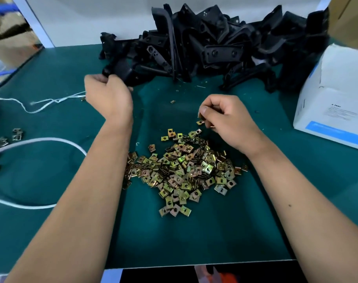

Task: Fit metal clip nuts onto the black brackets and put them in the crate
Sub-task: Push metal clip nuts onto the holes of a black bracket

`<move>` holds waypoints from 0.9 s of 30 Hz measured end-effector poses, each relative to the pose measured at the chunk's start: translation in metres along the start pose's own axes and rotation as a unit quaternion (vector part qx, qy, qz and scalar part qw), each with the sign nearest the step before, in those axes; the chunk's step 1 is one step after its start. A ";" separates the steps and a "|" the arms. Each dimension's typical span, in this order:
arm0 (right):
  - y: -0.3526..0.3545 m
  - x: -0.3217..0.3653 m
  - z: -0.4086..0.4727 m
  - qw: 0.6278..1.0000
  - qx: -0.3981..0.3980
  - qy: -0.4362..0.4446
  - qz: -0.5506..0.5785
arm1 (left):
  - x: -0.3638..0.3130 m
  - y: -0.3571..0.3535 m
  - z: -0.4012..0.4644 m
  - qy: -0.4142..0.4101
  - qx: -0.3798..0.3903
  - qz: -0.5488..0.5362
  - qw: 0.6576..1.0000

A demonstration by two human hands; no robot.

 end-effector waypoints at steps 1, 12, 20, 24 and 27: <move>0.001 0.000 0.000 1.000 -0.006 0.001 0.005 | 0.002 0.001 -0.002 0.049 0.014 -0.081 0.995; -0.006 0.005 -0.004 0.999 -0.001 0.033 0.019 | -0.007 0.000 -0.012 0.082 0.126 -0.279 0.948; -0.002 0.005 -0.004 0.994 0.017 0.031 0.100 | -0.031 0.002 -0.027 -0.053 0.128 -0.266 0.954; 0.000 0.004 -0.004 0.995 0.025 0.041 0.088 | -0.021 -0.013 -0.049 -0.005 0.272 -0.185 0.944; 0.000 0.003 -0.005 0.994 0.024 0.040 0.094 | -0.009 -0.022 -0.065 0.024 0.381 -0.069 0.922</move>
Point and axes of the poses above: each hand's wrist, its own z-axis towards the middle knuckle, its own y-axis out of the back of the hand, x = y × z, the point moved 3 cm from there along z, towards the middle knuckle, and after that the axes turned 6 degrees about z, right-handed, at the moved point
